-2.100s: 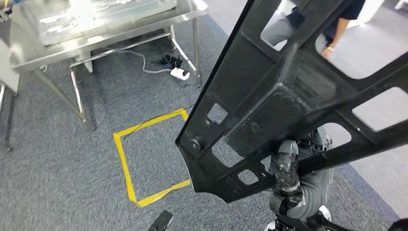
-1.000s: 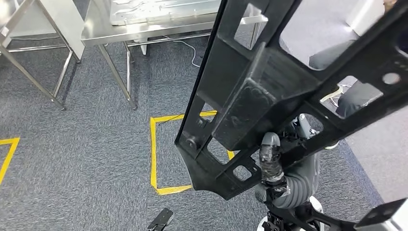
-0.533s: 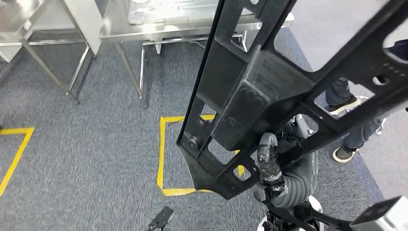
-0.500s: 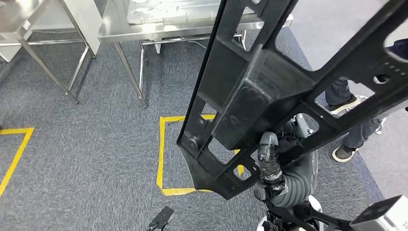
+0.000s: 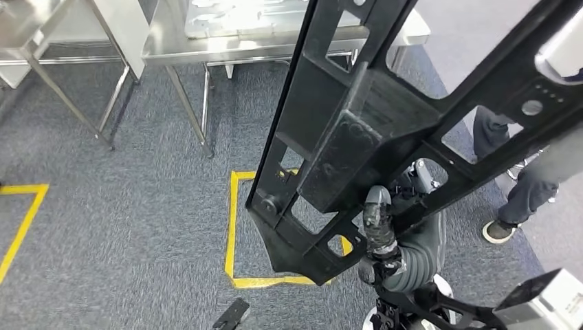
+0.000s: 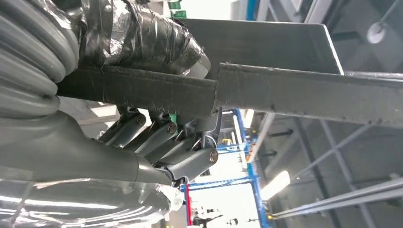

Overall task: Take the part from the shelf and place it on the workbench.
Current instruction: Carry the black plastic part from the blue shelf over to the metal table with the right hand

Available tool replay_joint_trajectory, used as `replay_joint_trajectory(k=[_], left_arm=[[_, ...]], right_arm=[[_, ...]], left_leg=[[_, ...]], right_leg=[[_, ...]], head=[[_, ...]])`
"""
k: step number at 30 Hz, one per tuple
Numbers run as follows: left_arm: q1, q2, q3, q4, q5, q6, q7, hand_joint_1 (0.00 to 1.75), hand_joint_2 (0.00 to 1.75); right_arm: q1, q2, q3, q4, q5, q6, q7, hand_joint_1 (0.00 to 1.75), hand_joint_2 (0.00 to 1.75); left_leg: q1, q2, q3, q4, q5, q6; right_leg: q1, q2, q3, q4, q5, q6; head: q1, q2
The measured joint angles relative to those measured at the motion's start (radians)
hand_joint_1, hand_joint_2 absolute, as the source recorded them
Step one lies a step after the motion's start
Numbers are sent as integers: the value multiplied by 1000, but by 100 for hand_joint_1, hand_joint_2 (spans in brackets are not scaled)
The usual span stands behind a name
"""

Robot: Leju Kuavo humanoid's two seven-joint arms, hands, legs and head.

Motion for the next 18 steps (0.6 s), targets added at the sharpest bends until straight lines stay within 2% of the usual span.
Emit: replay_joint_trajectory(k=[1, 2, 3, 4, 5, 6, 7, 8, 9, 10, 12, 13, 14, 15, 16, 17, 18], left_arm=[[1, 1, 0, 0, 0, 0, 0, 0, 175], [0, 3, 0, 1, 0, 0, -1, 0, 175], [-1, 4, 0, 1, 1, 0, -1, 0, 175], [-3, 5, 0, 1, 2, 0, -2, 0, 175], [-4, 5, 0, 1, 3, 0, -2, 0, 175], [-4, 6, 0, 2, 5, 0, -3, 0, 175], [-1, 6, 0, 2, 6, -1, -4, 0, 175], [2, 6, 0, 2, 7, -1, -6, 0, 175], [5, 6, 0, 2, 10, -2, -10, 0, 175], [8, 6, 0, 2, 14, -2, -15, 0, 175], [12, 8, 0, 2, 23, -4, -26, 0, 175], [13, 9, 0, 3, 26, -6, -31, 0, 175], [13, 11, 0, 4, 28, -8, -34, 0, 175], [13, 14, 0, 5, 30, -11, -36, 0, 175], [13, 17, 0, 6, 32, -13, -37, 0, 175], [13, 19, 0, 6, 34, -14, -38, 0, 175], [14, 21, 0, 7, 35, -15, -39, 0, 175]], right_arm=[[-1, 0, 0, 1, -2, 0, -1, 175, 175], [-2, 1, 0, 2, -4, 1, -2, 175, 175], [-3, 1, 0, 2, -5, 2, -3, 175, 175], [-4, 2, 0, 3, -6, 4, -4, 175, 175], [-4, 2, 0, 4, -7, 6, -6, 175, 175], [-3, 2, 0, 6, -7, 7, -7, 175, 175], [-3, 2, 0, 7, -7, 8, -9, 175, 175], [-2, 2, 0, 9, -7, 9, -12, 175, 175], [-2, 2, 0, 10, -7, 11, -14, 175, 175], [-3, 2, 0, 12, -7, 13, -15, 175, 175], [-4, 2, 3, 20, -8, 17, -16, 175, 175], [-6, 3, 5, 24, -10, 18, -16, 175, 175], [-7, 5, 6, 28, -11, 18, -17, 175, 175], [-10, 8, 8, 32, -12, 18, -18, 175, 175], [-13, 12, 8, 35, -13, 18, -20, 175, 175], [-16, 16, 8, 38, -13, 18, -25, 175, 175], [-17, 20, 10, 42, -13, 17, -30, 175, 175]], left_leg=[[1, -3, 19, -8, -8, 8], [3, -6, 40, -16, -17, 16], [4, -9, 63, -21, -27, 24], [5, -10, 80, -25, -37, 29], [5, -13, 95, -26, -48, 32], [5, -17, 109, -27, -60, 33], [5, -21, 125, -27, -74, 33], [6, -25, 142, -27, -89, 32], [6, -28, 161, -27, -105, 30], [7, -30, 179, -27, -122, 28], [5, -32, 210, -30, -157, 20], [4, -32, 225, -38, -174, 14], [2, -32, 239, -41, -180, 8], [0, -31, 245, -34, -174, 2], [0, -29, 240, -8, -154, -2], [0, -26, 214, 50, -122, -7], [2, -22, 171, 116, -97, -12]], right_leg=[[-2, 0, -3, 26, 10, 6], [-2, 1, -22, 70, 24, 9], [-3, 3, -56, 127, 32, 12], [-3, 6, -104, 185, 30, 11], [-2, 9, -156, 236, 12, 12], [-1, 10, -202, 271, -19, 13], [0, 11, -239, 283, -52, 15], [1, 11, -264, 272, -76, 16], [1, 11, -276, 241, -77, 16], [2, 11, -279, 186, -33, 14], [3, 12, -273, 78, 112, 7], [6, 13, -267, 44, 170, 3], [6, 16, -260, 30, 189, -2], [5, 18, -246, 28, 181, -7], [3, 20, -233, 23, 173, -12], [0, 19, -214, 16, 162, -18], [-1, 18, -193, 11, 151, -23]], head=[[1, 0], [2, 0], [4, 0], [9, 0], [12, 0], [15, 0], [17, 0], [17, 0], [17, 0], [18, 0], [22, 0], [24, 0], [26, 0], [27, 0], [27, 0], [25, 0], [23, 0]])
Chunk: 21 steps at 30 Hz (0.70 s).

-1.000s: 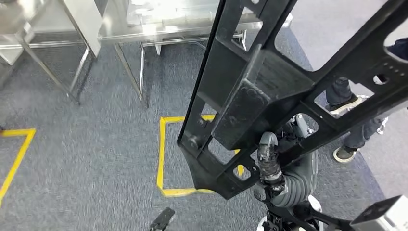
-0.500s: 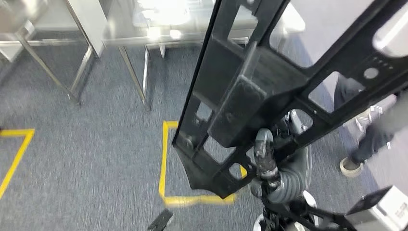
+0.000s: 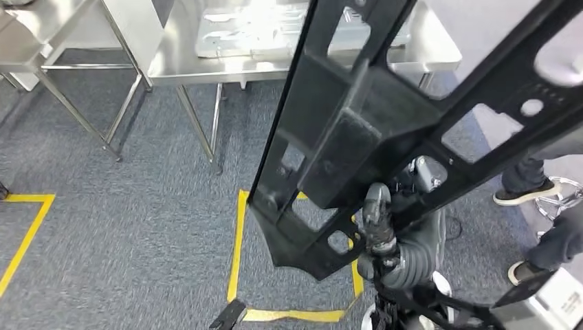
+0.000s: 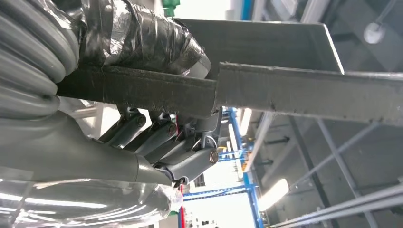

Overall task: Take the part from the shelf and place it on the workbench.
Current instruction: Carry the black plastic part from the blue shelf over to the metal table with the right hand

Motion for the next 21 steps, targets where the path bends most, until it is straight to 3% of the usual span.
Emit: replay_joint_trajectory(k=[1, 2, 3, 5, 6, 7, 8, 10, 11, 12, 13, 15, 17, 19, 20, 21], left_arm=[[2, 1, 0, 0, 0, 0, -1, 0, 175], [6, 2, 0, 1, 1, -1, -2, 0, 175], [10, 2, 0, 1, 0, -1, -2, 0, 175], [19, 2, 0, 2, -1, -2, -1, 0, 175], [21, 3, 0, 3, -4, -3, -1, 0, 175], [23, 3, 0, 3, -6, -4, 0, 0, 175], [24, 3, 0, 4, -9, -3, 2, 0, 175], [25, 4, 0, 6, -14, 1, 4, 0, 175], [24, 6, 0, 7, -16, 4, 6, 0, 175], [20, 7, 0, 7, -18, 6, 7, 0, 175], [14, 9, 0, 8, -20, 8, 8, 0, 175], [2, 11, 0, 8, -20, 11, 9, 0, 175], [-3, 15, 0, 9, -20, 15, 10, 0, 175], [1, 15, 0, 9, -20, 17, 11, 0, 175], [6, 13, 0, 10, -20, 18, 11, 0, 175], [12, 11, 0, 10, -20, 18, 12, 0, 175]], right_arm=[[0, 2, 3, 4, -1, 0, -6, 175, 175], [1, 3, 6, 10, -1, -1, -12, 175, 175], [1, 3, 10, 15, -2, -1, -17, 175, 175], [2, 3, 14, 26, -5, -2, -22, 175, 175], [2, 4, 14, 29, -6, -2, -24, 175, 175], [3, 4, 14, 33, -8, -4, -24, 175, 175], [4, 4, 14, 37, -10, -5, -25, 175, 175], [9, 4, 14, 41, -13, -6, -28, 175, 175], [13, 4, 14, 41, -14, -6, -30, 175, 175], [16, 5, 14, 39, -14, -5, -33, 175, 175], [17, 7, 14, 36, -15, -5, -36, 175, 175], [16, 10, 14, 31, -15, -4, -39, 175, 175], [17, 11, 14, 27, -15, -4, -39, 175, 175], [25, 11, 14, 27, -16, -4, -39, 175, 175], [29, 10, 14, 27, -17, -3, -39, 175, 175], [32, 10, 14, 27, -18, -2, -39, 175, 175]], left_leg=[[3, 3, -49, 66, 6, -6], [6, 6, -100, 118, -13, -12], [8, 7, -140, 142, -52, -16], [12, 9, -199, 131, -154, -20], [13, 9, -215, 102, -182, -18], [13, 10, -225, 53, -170, -15], [13, 10, -227, 4, -115, -10], [5, 13, -209, -81, 58, 1], [-1, 13, -193, -101, 107, 6], [-9, 13, -175, -117, 123, 12], [-14, 10, -152, -125, 109, 19], [-15, 6, -113, -139, 92, 36], [-10, 6, -87, -144, 78, 50], [-7, 5, -67, -145, 59, 54], [-6, 4, -54, -145, 48, 52], [-4, 3, -40, -145, 35, 49]], right_leg=[[0, -2, 21, -6, -13, -4], [1, -4, 45, -11, -30, -6], [2, -4, 67, -16, -45, -8], [3, -3, 118, -23, -79, -8], [4, -2, 142, -26, -95, -8], [5, -2, 167, -28, -115, -6], [5, -2, 189, -29, -132, -5], [3, 3, 224, -33, -167, 4], [-1, 6, 242, -27, -173, 12], [-5, 8, 254, -13, -171, 22], [-11, 9, 257, 10, -163, 31], [-13, 8, 225, 95, -135, 37], [-9, 7, 155, 190, -151, 36], [-7, 6, 74, 253, -226, 42], [-6, 6, 38, 261, -272, 46], [-6, 5, 16, 242, -299, 48]], head=[[-2, 0], [-5, 0], [-5, 0], [-6, 0], [-6, 0], [-6, 0], [-5, 0], [-1, 0], [1, 0], [3, 0], [1, 0], [2, 0], [9, 0], [15, 0], [15, 0], [16, 0]])
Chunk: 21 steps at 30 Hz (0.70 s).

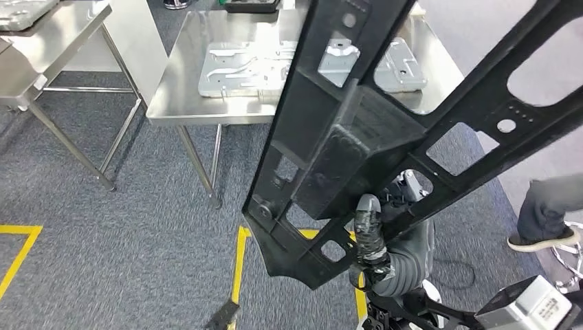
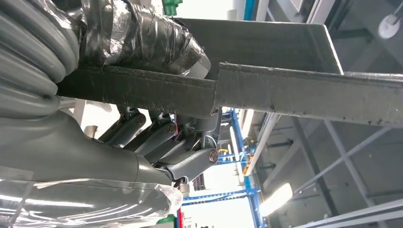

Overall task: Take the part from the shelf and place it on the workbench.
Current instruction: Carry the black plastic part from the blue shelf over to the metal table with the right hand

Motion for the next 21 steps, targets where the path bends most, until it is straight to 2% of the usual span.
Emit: replay_joint_trajectory(k=[1, 2, 3, 4, 5, 6, 8, 9, 10, 11, 12, 14, 15, 16, 17, 18, 19, 20, 21], left_arm=[[5, -2, 0, 0, 0, 0, 0, 0, 175], [9, -4, 0, 0, 1, 0, 0, 0, 175], [10, -6, 0, 0, 1, 1, 0, 0, 175], [10, -6, 0, 0, 1, 1, 0, 0, 175], [9, -7, 0, 0, 1, 2, 0, 0, 175], [8, -7, 0, 0, 1, 2, 1, 0, 175], [5, -6, 0, 0, 1, 4, 1, 0, 175], [3, -6, 0, 0, 1, 4, 1, 0, 175], [1, -6, 0, 1, 1, 4, 1, 0, 175], [1, -7, -1, 1, 1, 4, 1, 0, 175], [3, -8, -1, 0, 1, 4, 1, 0, 175], [10, -10, -1, 1, 2, 4, 2, 0, 175], [14, -11, -1, 1, 2, 4, 2, 0, 175], [16, -12, -1, 1, 2, 4, 2, 0, 175], [18, -12, -1, 1, 2, 4, 2, 0, 175], [21, -13, -1, 1, 2, 4, 2, 0, 175], [24, -13, -1, 1, 2, 4, 2, 0, 175], [26, -14, -1, 2, 2, 4, 2, 0, 175], [26, -14, -1, 2, 2, 5, 2, 0, 175]], right_arm=[[2, 0, 0, 0, -1, 1, 0, 175, 175], [4, 0, 0, 0, -2, 2, 0, 175, 175], [7, -1, 0, 0, -3, 3, 0, 175, 175], [10, -1, 0, 1, -4, 3, -1, 175, 175], [13, -1, 0, 2, -6, 3, 0, 175, 175], [16, -2, 0, 2, -7, 3, 0, 175, 175], [17, -1, 0, 2, -9, 4, 1, 175, 175], [17, -1, 0, 2, -9, 5, 0, 175, 175], [16, -1, 0, 2, -9, 6, 0, 175, 175], [16, 0, 0, 2, -9, 8, 0, 175, 175], [17, 0, 0, 2, -10, 10, 0, 175, 175], [19, 0, 0, 2, -11, 15, 1, 175, 175], [19, 0, 0, 2, -12, 17, 1, 175, 175], [19, 0, 0, 2, -12, 18, 1, 175, 175], [20, 0, 0, 3, -13, 19, 1, 175, 175], [20, -1, 0, 4, -13, 19, 1, 175, 175], [22, -1, 0, 5, -14, 20, 1, 175, 175], [23, -2, 0, 6, -14, 20, 1, 175, 175], [23, -2, 0, 7, -14, 21, 2, 175, 175]], left_leg=[[3, -1, 16, 0, -15, -4], [5, -1, 29, 0, -30, -9], [7, -1, 46, 2, -47, -14], [6, -1, 57, 0, -63, -20], [5, -1, 68, -7, -78, -26], [4, -1, 83, -7, -82, -33], [5, 1, 84, 20, -61, -45], [7, 2, 64, 66, -36, -50], [9, 3, 29, 122, -18, -55], [13, 4, -15, 181, -14, -59], [16, 5, -62, 230, -32, -64], [22, 7, -145, 270, -120, -73], [24, 8, -175, 259, -162, -76], [27, 10, -198, 227, -177, -75], [28, 11, -214, 180, -154, -73], [30, 12, -221, 118, -66, -69], [26, 13, -222, 65, 39, -66], [21, 15, -217, 33, 121, -64], [12, 16, -208, 19, 175, -61]], right_leg=[[0, 0, -13, -37, 1, -1], [0, -2, -19, -91, 53, -1], [1, -4, -23, -151, 141, -3], [2, -7, -22, -194, 214, -5], [4, -8, -18, -224, 272, -9], [5, -7, -12, -238, 290, -14], [5, -3, 17, -248, 272, -29], [3, -2, 35, -255, 264, -37], [2, -3, 55, -261, 255, -43], [2, -4, 78, -269, 244, -47], [3, -5, 102, -279, 230, -49], [3, -3, 157, -301, 201, -50], [4, -2, 189, -312, 184, -49], [5, 0, 223, -323, 167, -47], [6, 2, 256, -332, 148, -45], [6, 3, 286, -340, 127, -43], [7, 7, 313, -344, 105, -38], [5, 10, 332, -348, 85, -32], [1, 13, 351, -353, 65, -24]], head=[[0, 0], [1, 0], [3, 0], [5, 0], [6, 0], [6, 0], [3, 0], [1, 0], [-1, 0], [-3, 0], [-5, 0], [-6, 0], [-7, 0], [-7, 0], [-7, 0], [-6, 0], [-3, 0], [0, 0], [2, 0]])
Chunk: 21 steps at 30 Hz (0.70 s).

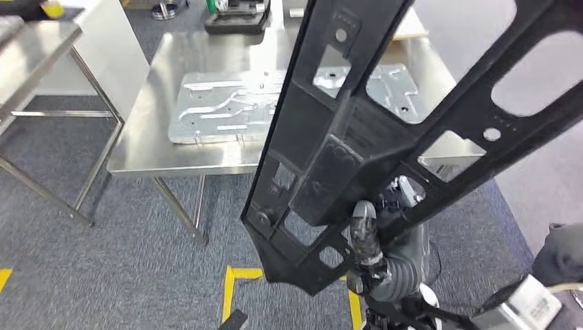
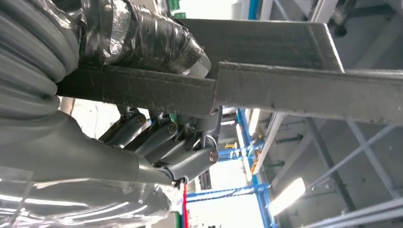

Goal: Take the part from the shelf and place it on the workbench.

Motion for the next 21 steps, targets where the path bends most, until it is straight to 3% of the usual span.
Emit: replay_joint_trajectory(k=[1, 2, 3, 4, 6, 7, 9, 10, 11, 12, 14, 16, 18, 19, 21], left_arm=[[-4, 0, 0, 0, 0, 0, 0, 0, 175], [-10, 0, 0, 1, 0, 1, 0, 0, 175], [-16, 1, 0, 1, 0, 1, 0, 0, 175], [-20, 3, 0, 1, 0, 2, 1, 0, 175], [-23, 7, 0, 3, 1, 4, 0, 0, 175], [-23, 8, 0, 4, 1, 5, 0, 0, 175], [-20, 6, 0, 5, 1, 5, 0, 0, 175], [-17, 4, 0, 5, 1, 5, 0, 0, 175], [-14, 2, 0, 5, 1, 4, 0, 0, 175], [-12, 0, 0, 5, 1, 4, 0, 0, 175], [-7, -3, -1, 6, 1, 5, 2, 0, 175], [-6, -4, -1, 7, 2, 8, 5, 0, 175], [-15, -5, -1, 8, 1, 10, 7, 0, 175], [-18, -5, -2, 9, 1, 10, 8, 0, 175], [-22, -6, -3, 9, 0, 9, 7, 0, 175]], right_arm=[[0, 0, 0, 0, 0, 0, 1, 175, 175], [-2, 1, 0, -2, -1, 0, 1, 175, 175], [-5, 1, 0, -4, -1, 1, 0, 175, 175], [-7, 1, 0, -6, -1, 2, 0, 175, 175], [-8, 1, 0, -8, 0, 4, 0, 175, 175], [-7, 1, 0, -8, -1, 5, 0, 175, 175], [-5, 0, 0, -7, -1, 7, 2, 175, 175], [-3, 0, 0, -7, -1, 7, 2, 175, 175], [-3, 0, 0, -7, -1, 8, 3, 175, 175], [-3, -1, 0, -7, -1, 9, 3, 175, 175], [-1, -4, 0, -2, -1, 11, 5, 175, 175], [2, -9, 0, 3, -1, 13, 8, 175, 175], [0, -10, 0, 3, -1, 14, 13, 175, 175], [-2, -10, 0, 0, 0, 15, 14, 175, 175], [-7, -9, 0, -2, 1, 15, 14, 175, 175]], left_leg=[[-9, 0, 10, 5, -5, 3], [-15, 0, 22, 11, -30, 9], [-19, -2, 35, 11, -44, 15], [-19, -4, 54, 8, -62, 24], [-17, -4, 91, -2, -89, 37], [-16, -4, 115, -8, -107, 42], [-15, -8, 170, -19, -145, 47], [-14, -11, 205, -25, -167, 47], [-13, -15, 240, -29, -190, 45], [-11, -19, 272, -33, -211, 43], [-8, -25, 323, -35, -258, 36], [-8, -29, 335, -37, -290, 26], [-8, -28, 321, -26, -281, 17], [-8, -25, 305, 7, -261, 14], [-10, -18, 239, 118, -223, 8]], right_leg=[[-5, 2, 17, -2, -11, 8], [-11, 2, 25, 9, -10, 15], [-15, 2, 23, 34, -1, 19], [-17, -1, -6, 98, 26, 21], [-14, -7, -104, 247, 65, 20], [-11, -9, -169, 321, 61, 18], [-3, -10, -286, 382, -20, 17], [1, -10, -336, 377, -63, 16], [6, -10, -374, 347, -80, 14], [9, -10, -401, 306, -66, 12], [22, -11, -439, 193, 140, -1], [32, -9, -457, 125, 313, -21], [28, -7, -456, 115, 313, -35], [25, -7, -449, 111, 308, -40], [18, -10, -422, 94, 292, -47]], head=[[0, 0], [-2, 0], [-5, 0], [-5, 0], [-5, 0], [-4, 0], [-4, 0], [-4, 0], [-4, 0], [-4, 0], [-3, 0], [1, 0], [4, 0], [3, 0], [-2, 0]])
